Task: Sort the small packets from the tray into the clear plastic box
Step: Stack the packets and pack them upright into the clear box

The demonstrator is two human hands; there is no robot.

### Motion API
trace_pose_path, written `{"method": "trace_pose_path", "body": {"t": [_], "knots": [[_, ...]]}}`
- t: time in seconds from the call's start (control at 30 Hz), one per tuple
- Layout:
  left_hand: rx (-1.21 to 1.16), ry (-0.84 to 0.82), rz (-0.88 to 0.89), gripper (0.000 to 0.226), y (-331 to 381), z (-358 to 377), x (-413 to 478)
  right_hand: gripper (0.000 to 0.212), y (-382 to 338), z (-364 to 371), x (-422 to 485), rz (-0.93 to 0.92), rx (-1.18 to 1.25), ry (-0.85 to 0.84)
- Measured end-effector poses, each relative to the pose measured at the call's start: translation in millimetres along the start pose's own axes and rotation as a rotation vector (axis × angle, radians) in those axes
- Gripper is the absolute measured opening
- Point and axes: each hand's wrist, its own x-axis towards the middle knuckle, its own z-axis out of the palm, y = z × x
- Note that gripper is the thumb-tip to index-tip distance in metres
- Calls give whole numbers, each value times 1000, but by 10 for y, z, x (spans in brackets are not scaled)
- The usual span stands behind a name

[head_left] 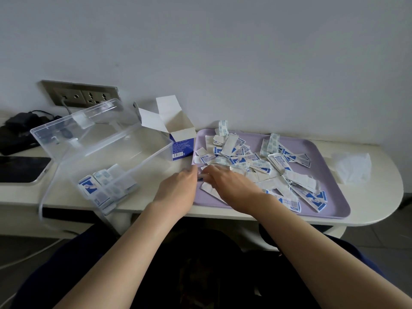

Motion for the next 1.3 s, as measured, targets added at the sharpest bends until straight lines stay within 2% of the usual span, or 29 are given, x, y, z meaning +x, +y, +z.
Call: {"method": "trace_pose_path", "body": {"t": [0.1, 0.2, 0.3, 0.43, 0.53, 0.63, 0.73, 0.83, 0.93, 1.03, 1.17, 1.3], "knots": [[-18, 0, -19, 26, -84, -36, -52, 33, -67, 22, -5, 4, 139, -15], [-33, 11, -17, 20, -133, -75, -84, 36, -102, 21, 8, 15, 238, 79], [-29, 50, 19, 17, -208, -131, -148, 38, -171, 9, 39, 13, 266, 125], [-17, 105, 39, 18, -347, -184, -223, 52, -302, 37, 76, -3, 231, 112], [-43, 147, 31, 15, -484, -237, -279, 41, -443, 71, 84, 4, 249, 81], [-92, 214, -7, 12, -623, -320, -358, 24, -572, 124, 101, -37, 203, 133], [-140, 283, -39, 14, -777, -411, -448, 14, -701, 143, 194, -187, 35, 327], [-132, 344, -51, 18, -915, -491, -540, 27, -889, 50, 296, -274, -144, 429], [-89, 393, -56, 26, -1013, -553, -628, 25, -1100, -83, 396, -368, -184, 476], [-67, 459, -37, 23, -1152, -593, -694, 28, -1279, -182, 531, -431, -252, 527], [-139, 544, -68, 7, -1376, -620, -744, 32, -1457, -271, 744, -394, -132, 468], [-157, 445, -252, 22, -1626, -554, -826, 27, -1538, -269, 1083, -149, -37, 293]]}}
